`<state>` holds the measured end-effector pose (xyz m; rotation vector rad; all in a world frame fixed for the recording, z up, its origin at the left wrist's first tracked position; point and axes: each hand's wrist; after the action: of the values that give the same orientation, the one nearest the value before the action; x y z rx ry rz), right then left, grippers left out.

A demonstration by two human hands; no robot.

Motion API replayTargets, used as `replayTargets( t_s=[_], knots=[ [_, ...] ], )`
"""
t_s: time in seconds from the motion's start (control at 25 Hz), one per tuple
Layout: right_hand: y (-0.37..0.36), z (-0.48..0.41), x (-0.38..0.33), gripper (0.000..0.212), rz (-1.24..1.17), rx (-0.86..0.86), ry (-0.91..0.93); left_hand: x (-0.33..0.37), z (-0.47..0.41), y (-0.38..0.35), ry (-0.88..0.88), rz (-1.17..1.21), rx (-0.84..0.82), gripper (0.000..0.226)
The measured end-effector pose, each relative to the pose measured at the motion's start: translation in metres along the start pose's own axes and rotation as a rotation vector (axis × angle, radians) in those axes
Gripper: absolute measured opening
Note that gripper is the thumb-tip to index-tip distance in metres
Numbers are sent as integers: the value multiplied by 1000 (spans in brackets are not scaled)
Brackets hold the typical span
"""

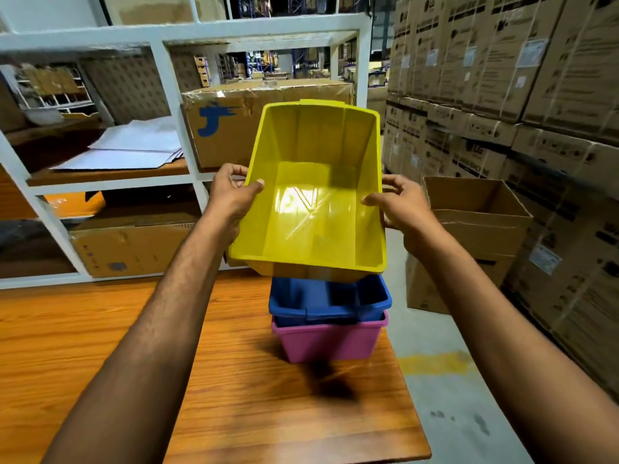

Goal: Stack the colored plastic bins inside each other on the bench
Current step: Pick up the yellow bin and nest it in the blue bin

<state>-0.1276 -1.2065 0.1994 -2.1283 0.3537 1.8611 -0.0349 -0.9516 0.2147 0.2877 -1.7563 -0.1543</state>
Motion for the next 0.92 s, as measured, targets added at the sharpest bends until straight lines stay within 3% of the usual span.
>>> replayTargets(
  t_s=[0.12, 0.28, 0.68, 0.84, 0.92],
  knots=[
    [3, -6, -10, 23, -16, -57, -96, -11, -2, -2, 7, -6, -7, 7],
    [7, -22, 0, 26, -14, -8, -138, -26, 4, -12, 99, -53, -96, 28],
    [9, -29, 43, 25, 71, -20, -278, -60, 13, -20, 313, -95, -188, 18],
    [10, -33, 58, 12, 100, 25, -332, -71, 16, -22, 361, -106, -203, 9],
    [11, -33, 66, 26, 117, 15, -367, -79, 19, -22, 367, -132, -194, 11]
  ],
)
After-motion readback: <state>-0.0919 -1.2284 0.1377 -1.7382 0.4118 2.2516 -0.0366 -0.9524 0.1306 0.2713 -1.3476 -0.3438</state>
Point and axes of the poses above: each hand's wrist, its own z-axis away from the middle knuckle, its own y-axis out of the back of the hand, x = y × z, and after that the axes turned 7 degrees about -z, right-handed
